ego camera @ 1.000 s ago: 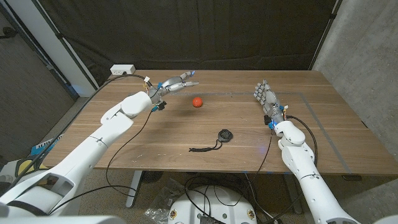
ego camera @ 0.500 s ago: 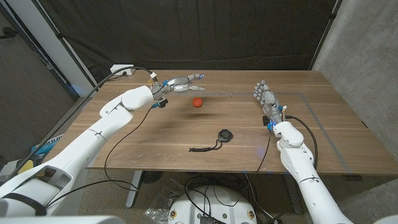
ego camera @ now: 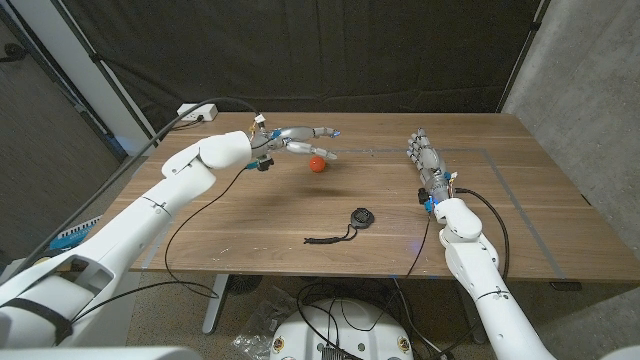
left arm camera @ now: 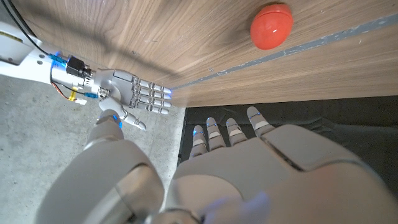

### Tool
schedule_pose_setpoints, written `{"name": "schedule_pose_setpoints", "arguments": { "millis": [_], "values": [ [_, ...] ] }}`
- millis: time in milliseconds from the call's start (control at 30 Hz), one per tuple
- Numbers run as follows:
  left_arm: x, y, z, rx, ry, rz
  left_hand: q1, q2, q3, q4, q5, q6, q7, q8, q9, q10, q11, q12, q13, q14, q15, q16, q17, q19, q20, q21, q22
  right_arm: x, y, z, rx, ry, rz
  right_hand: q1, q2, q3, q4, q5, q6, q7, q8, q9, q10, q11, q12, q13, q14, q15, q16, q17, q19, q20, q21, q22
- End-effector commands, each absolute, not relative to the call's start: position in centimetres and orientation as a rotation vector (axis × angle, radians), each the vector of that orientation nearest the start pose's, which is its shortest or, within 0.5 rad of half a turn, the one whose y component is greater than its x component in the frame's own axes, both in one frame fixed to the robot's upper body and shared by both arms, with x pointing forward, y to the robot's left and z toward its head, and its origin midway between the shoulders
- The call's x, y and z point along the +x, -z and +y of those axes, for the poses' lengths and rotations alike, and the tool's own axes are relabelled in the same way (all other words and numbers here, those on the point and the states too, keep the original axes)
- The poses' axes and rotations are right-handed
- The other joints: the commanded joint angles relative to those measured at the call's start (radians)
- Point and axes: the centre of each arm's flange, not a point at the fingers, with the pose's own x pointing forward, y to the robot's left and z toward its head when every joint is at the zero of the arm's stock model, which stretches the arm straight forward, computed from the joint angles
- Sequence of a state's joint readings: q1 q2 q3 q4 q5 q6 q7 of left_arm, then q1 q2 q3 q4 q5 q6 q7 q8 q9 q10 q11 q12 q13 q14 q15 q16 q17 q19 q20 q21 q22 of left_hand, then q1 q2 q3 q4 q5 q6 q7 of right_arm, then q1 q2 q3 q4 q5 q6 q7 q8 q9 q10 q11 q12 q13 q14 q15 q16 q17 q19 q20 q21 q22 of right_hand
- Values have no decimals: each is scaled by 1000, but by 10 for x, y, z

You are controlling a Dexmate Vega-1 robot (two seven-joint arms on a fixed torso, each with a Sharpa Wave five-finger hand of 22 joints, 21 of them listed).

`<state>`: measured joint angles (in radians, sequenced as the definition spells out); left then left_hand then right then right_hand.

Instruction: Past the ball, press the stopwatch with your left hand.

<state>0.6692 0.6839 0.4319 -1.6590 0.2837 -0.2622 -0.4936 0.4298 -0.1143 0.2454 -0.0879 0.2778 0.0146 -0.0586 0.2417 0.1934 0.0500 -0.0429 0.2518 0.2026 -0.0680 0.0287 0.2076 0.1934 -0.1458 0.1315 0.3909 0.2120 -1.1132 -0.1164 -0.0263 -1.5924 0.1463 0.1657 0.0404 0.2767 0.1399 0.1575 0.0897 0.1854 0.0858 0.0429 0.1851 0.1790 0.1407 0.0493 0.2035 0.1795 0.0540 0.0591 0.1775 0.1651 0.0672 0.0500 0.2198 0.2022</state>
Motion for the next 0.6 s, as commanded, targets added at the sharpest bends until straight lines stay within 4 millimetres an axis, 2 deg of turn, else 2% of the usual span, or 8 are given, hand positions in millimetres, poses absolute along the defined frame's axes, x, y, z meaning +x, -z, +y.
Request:
{"name": "schedule_pose_setpoints", "arguments": {
  "millis": [33,233,433,467,533,600],
  "values": [
    [566,-80,170,1532,555,-774,12,1,2,-10,11,10,-4,10,2,11,-1,7,4,8,-4,6,5,0,-5,3,2,590,66,-238,26,-52,-657,1,-8,4,-5,2,6,2,5,3,10,2,5,1,2,11,1,5,9,1,7,2],
    [560,-79,163,1598,555,-778,30,-7,-2,-20,15,38,5,19,3,24,-3,10,5,16,-6,9,7,-3,-6,2,3,584,68,-236,26,-40,-664,0,-9,4,-5,2,6,2,5,3,9,1,4,1,3,11,1,5,8,1,7,2],
    [555,-80,152,1687,559,-753,45,-25,-16,-30,21,71,13,28,6,74,-3,25,9,65,-22,28,12,3,-19,6,6,582,70,-235,29,-34,-667,-2,-10,3,-4,2,6,2,5,3,11,1,5,1,3,12,1,5,9,1,7,2],
    [554,-80,149,1704,567,-735,48,-27,-20,-32,23,76,16,29,6,91,15,30,9,74,-23,31,14,10,-22,10,7,581,70,-235,30,-32,-667,-3,-10,3,-4,2,6,2,5,3,11,1,5,1,3,11,1,5,9,1,7,2],
    [553,-80,145,1727,566,-726,52,-29,-25,-33,25,87,27,32,6,104,32,33,10,90,-18,36,16,14,-25,12,8,581,71,-235,31,-33,-667,-3,-10,3,-4,2,7,2,5,3,11,2,5,1,4,12,1,5,9,2,7,2],
    [551,-80,141,1756,557,-718,53,-29,-28,-33,27,96,30,34,7,115,35,36,9,107,-21,43,18,23,-25,17,9,582,71,-235,32,-33,-667,-4,-10,3,-4,2,7,2,5,3,11,1,5,1,3,11,1,5,9,2,7,2]
  ]
}}
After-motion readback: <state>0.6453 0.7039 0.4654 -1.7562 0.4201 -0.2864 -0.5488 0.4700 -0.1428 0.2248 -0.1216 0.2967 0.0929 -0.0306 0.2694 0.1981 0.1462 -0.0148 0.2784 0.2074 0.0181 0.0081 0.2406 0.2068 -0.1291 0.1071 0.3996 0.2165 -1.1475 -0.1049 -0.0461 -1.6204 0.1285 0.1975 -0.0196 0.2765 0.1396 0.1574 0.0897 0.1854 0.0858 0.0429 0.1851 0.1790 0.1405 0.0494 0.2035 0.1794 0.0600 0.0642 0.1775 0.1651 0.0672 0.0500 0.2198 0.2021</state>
